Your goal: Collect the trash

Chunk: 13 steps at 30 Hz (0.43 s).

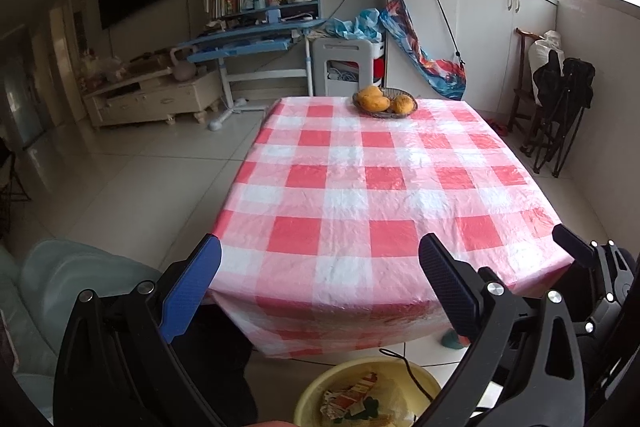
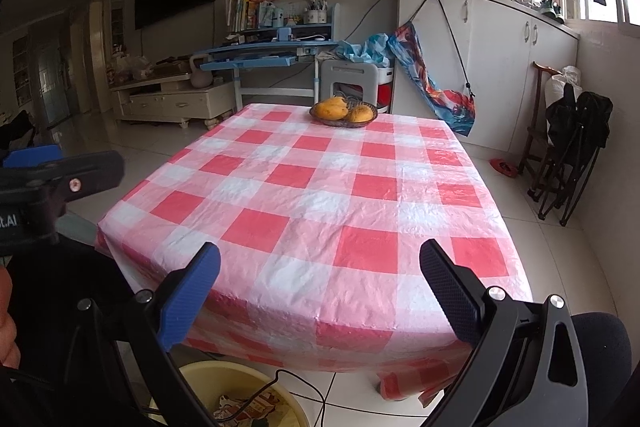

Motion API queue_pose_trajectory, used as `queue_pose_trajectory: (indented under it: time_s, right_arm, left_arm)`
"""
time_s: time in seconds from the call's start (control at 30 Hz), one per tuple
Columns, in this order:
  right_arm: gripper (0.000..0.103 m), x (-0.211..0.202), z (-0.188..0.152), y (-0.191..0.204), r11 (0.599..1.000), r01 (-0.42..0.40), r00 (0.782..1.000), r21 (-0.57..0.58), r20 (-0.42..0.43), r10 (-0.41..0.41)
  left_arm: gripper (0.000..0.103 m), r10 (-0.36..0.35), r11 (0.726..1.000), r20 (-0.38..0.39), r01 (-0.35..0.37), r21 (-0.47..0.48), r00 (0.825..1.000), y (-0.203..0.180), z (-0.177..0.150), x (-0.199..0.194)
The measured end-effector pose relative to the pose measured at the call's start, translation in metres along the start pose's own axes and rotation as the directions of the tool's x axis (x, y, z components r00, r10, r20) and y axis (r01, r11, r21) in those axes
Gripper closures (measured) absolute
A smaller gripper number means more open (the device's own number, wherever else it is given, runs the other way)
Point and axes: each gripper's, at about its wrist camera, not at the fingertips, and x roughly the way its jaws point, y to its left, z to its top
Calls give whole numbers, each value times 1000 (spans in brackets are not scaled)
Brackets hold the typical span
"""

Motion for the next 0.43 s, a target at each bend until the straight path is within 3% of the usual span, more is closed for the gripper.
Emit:
queue_pose_trajectory:
  time_s: [0.27,0.43]
  right_arm:
    - [8,-8,0,-2,1000,21,1000,-16,10,-21]
    - [8,-13,3,-6,999,32,999,-10,21,-31]
  left_arm:
    - [7,0,1000,-38,1,27,999,-2,1,-11]
    - [7,8,1000,-19,-7,31,1000,-1,2,-28]
